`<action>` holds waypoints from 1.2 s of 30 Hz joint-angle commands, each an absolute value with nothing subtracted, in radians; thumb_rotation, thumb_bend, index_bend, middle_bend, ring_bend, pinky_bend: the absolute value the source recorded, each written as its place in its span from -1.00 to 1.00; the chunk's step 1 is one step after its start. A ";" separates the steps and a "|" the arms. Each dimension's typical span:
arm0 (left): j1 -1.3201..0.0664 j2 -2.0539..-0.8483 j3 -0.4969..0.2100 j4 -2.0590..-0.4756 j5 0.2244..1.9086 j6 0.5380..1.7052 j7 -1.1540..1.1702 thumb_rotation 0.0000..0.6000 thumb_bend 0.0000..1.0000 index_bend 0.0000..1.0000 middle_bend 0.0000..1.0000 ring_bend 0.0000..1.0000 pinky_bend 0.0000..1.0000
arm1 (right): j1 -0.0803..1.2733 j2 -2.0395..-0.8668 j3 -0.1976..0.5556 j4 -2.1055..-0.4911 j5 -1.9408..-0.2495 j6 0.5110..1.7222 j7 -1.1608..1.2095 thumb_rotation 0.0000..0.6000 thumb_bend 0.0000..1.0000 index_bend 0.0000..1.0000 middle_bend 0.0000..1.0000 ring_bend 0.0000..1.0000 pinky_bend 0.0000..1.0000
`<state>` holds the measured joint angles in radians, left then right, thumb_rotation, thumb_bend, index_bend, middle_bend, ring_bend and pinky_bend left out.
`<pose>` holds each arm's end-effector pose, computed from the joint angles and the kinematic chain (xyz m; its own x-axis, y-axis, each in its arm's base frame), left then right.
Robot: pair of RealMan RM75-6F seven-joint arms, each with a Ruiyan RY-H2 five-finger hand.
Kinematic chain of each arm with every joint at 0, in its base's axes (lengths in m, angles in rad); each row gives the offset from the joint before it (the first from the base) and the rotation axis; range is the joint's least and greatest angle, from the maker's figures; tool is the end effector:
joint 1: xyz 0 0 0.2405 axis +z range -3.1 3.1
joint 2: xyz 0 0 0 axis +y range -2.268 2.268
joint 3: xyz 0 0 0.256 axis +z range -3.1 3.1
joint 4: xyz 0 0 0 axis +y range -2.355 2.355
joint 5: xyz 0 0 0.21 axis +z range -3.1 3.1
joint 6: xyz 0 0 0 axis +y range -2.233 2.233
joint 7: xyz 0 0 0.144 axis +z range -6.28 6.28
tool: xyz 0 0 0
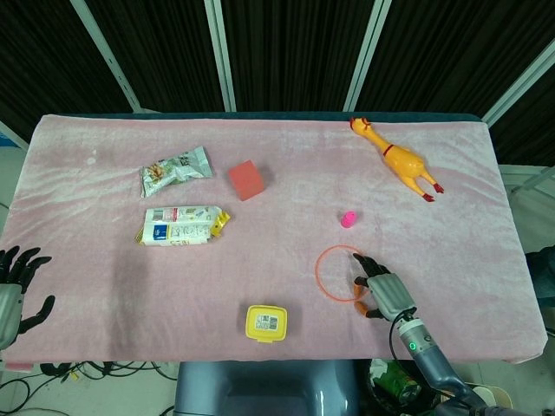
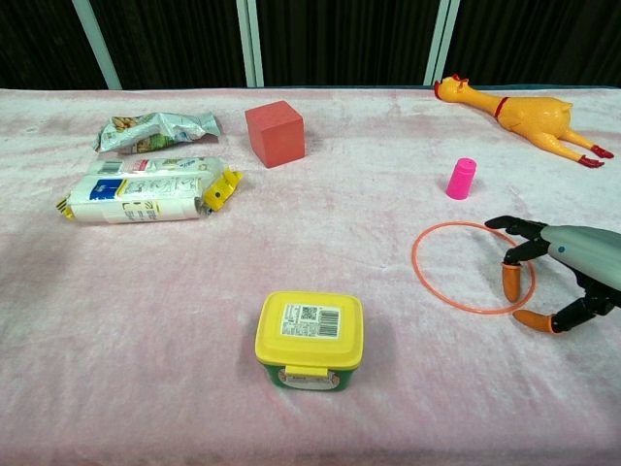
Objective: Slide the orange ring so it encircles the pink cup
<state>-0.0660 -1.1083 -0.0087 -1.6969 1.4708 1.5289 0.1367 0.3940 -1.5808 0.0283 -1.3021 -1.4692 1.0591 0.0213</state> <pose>-0.3032 0.1654 0.1567 0.4531 0.0164 0.8913 0.8907 0.0346 -0.4534 -0.2632 -0.2528 -0.0263 0.3193 -0.3658 0.8742 -0.9368 -0.2609 0.2330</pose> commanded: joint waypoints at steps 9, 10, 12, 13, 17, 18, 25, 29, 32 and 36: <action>-0.066 -1.109 -0.013 -1.696 1.468 1.523 0.139 1.00 -0.33 -0.56 -0.76 -1.00 -1.00 | 0.402 -1.585 0.027 -1.298 -1.468 1.053 0.019 1.00 -0.46 0.15 -1.00 -0.88 -0.62; -0.066 -1.110 -0.013 -1.696 1.468 1.523 0.139 1.00 -0.33 -0.56 -0.76 -1.00 -1.00 | 0.403 -1.585 0.027 -1.298 -1.468 1.052 0.017 1.00 -0.46 0.15 -1.00 -0.88 -0.62; -0.066 -1.110 -0.014 -1.696 1.467 1.522 0.140 1.00 -0.33 -0.56 -0.76 -1.00 -1.00 | 0.405 -1.586 0.025 -1.298 -1.467 1.047 0.012 1.00 -0.46 0.15 -1.00 -0.89 -0.62; -0.066 -1.110 -0.014 -1.696 1.466 1.521 0.140 1.00 -0.33 -0.55 -0.76 -1.00 -1.00 | 0.406 -1.586 0.025 -1.298 -1.466 1.045 0.011 1.00 -0.46 0.15 -1.00 -0.89 -0.62; -0.064 -1.109 -0.016 -1.696 1.466 1.525 0.139 1.00 -0.33 -0.55 -0.76 -1.00 -1.00 | 0.410 -1.590 0.024 -1.295 -1.461 1.035 0.002 1.00 -0.45 0.15 -1.00 -0.89 -0.62; -0.063 -1.108 -0.017 -1.696 1.467 1.526 0.139 1.00 -0.33 -0.55 -0.76 -1.00 -1.00 | 0.411 -1.592 0.023 -1.295 -1.459 1.034 0.000 1.00 -0.44 0.15 -1.00 -0.89 -0.62; -0.063 -1.108 -0.017 -1.696 1.468 1.524 0.139 1.00 -0.33 -0.55 -0.76 -1.00 -1.00 | 0.415 -1.598 0.021 -1.295 -1.457 1.029 -0.013 1.00 -0.40 0.19 -1.00 -0.89 -0.62; -0.061 -1.107 -0.019 -1.695 1.471 1.525 0.138 1.00 -0.33 -0.55 -0.76 -1.00 -1.00 | 0.416 -1.599 0.021 -1.298 -1.454 1.029 -0.016 1.00 -0.38 0.22 -1.00 -0.89 -0.62; -0.061 -1.108 -0.020 -1.694 1.470 1.525 0.139 1.00 -0.34 -0.55 -0.76 -1.00 -1.00 | 0.417 -1.599 0.020 -1.299 -1.453 1.030 -0.017 1.00 -0.38 0.24 -1.00 -0.89 -0.62; -0.059 -1.107 -0.020 -1.695 1.471 1.525 0.138 1.00 -0.33 -0.55 -0.76 -1.00 -1.00 | 0.418 -1.599 0.019 -1.302 -1.454 1.032 -0.016 1.00 -0.38 0.25 -1.00 -0.88 -0.62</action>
<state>-0.0594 -1.1069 -0.0204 -1.6948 1.4711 1.5252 0.1384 0.4176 -1.5986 0.0194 -1.3020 -1.4541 1.0321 -0.0161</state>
